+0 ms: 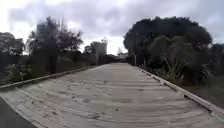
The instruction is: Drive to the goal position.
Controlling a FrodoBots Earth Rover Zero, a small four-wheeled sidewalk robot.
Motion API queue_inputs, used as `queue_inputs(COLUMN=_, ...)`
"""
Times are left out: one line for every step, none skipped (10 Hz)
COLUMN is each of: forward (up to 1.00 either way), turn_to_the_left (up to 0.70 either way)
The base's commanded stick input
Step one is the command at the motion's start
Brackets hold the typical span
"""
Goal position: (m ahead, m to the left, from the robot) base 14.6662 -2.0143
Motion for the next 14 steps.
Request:
queue_inputs(forward=0.70, turn_to_the_left=0.35)
queue_inputs(forward=0.70, turn_to_the_left=0.35)
queue_inputs(forward=0.70, turn_to_the_left=0.35)
queue_inputs(forward=0.70, turn_to_the_left=0.35)
queue_inputs(forward=0.70, turn_to_the_left=0.34)
queue_inputs(forward=0.70, turn_to_the_left=0.15)
queue_inputs(forward=0.70, turn_to_the_left=0.00)
queue_inputs(forward=0.70, turn_to_the_left=0.00)
queue_inputs(forward=0.70, turn_to_the_left=0.00)
queue_inputs(forward=0.70, turn_to_the_left=0.00)
queue_inputs(forward=0.70, turn_to_the_left=0.00)
queue_inputs(forward=0.70, turn_to_the_left=-0.18)
queue_inputs(forward=0.70, turn_to_the_left=-0.29)
queue_inputs(forward=0.70, turn_to_the_left=-0.29)
